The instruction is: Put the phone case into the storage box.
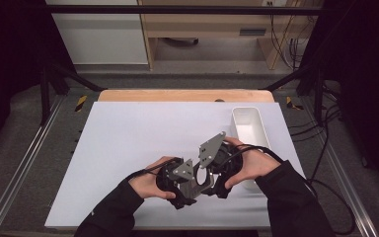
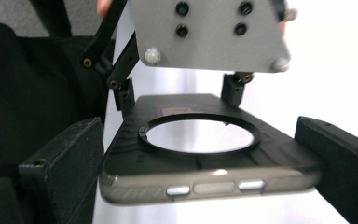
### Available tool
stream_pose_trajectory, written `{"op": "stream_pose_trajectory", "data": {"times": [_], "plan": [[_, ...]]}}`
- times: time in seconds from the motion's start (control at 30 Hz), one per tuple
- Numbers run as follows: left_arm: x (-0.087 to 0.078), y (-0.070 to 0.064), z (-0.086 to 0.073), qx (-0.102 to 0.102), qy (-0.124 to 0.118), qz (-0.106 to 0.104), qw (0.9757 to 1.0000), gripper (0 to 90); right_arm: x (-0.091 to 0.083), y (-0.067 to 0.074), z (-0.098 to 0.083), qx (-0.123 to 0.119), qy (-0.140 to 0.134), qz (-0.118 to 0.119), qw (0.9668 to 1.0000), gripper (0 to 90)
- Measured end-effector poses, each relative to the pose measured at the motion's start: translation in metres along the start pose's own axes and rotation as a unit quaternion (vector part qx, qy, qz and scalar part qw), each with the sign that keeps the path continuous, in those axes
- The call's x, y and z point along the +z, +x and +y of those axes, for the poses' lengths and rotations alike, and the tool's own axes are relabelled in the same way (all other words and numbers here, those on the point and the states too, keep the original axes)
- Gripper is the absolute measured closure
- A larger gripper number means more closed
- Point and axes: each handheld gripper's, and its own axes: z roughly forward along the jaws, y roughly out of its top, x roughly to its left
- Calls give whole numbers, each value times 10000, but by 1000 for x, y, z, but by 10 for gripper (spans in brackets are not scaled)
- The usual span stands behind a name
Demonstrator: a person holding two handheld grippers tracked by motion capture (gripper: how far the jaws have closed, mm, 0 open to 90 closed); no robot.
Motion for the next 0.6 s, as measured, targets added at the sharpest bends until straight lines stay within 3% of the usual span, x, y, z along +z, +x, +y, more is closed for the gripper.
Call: {"op": "stream_pose_trajectory", "data": {"times": [0.2, 0.4, 0.6], "plan": [[-2, 2, -5, -99, -96, 19, 9999, 115, -12, -1, -4, 101, -425, -263, 9987, 18], [-5, 4, -12, -208, -273, 28, 9994, 114, -26, 0, -20, 317, -924, -457, 9942, 16], [-8, 4, -16, -296, -521, 36, 9982, 114, -30, 3, -38, 532, -1231, -634, 9889, 17]]}}
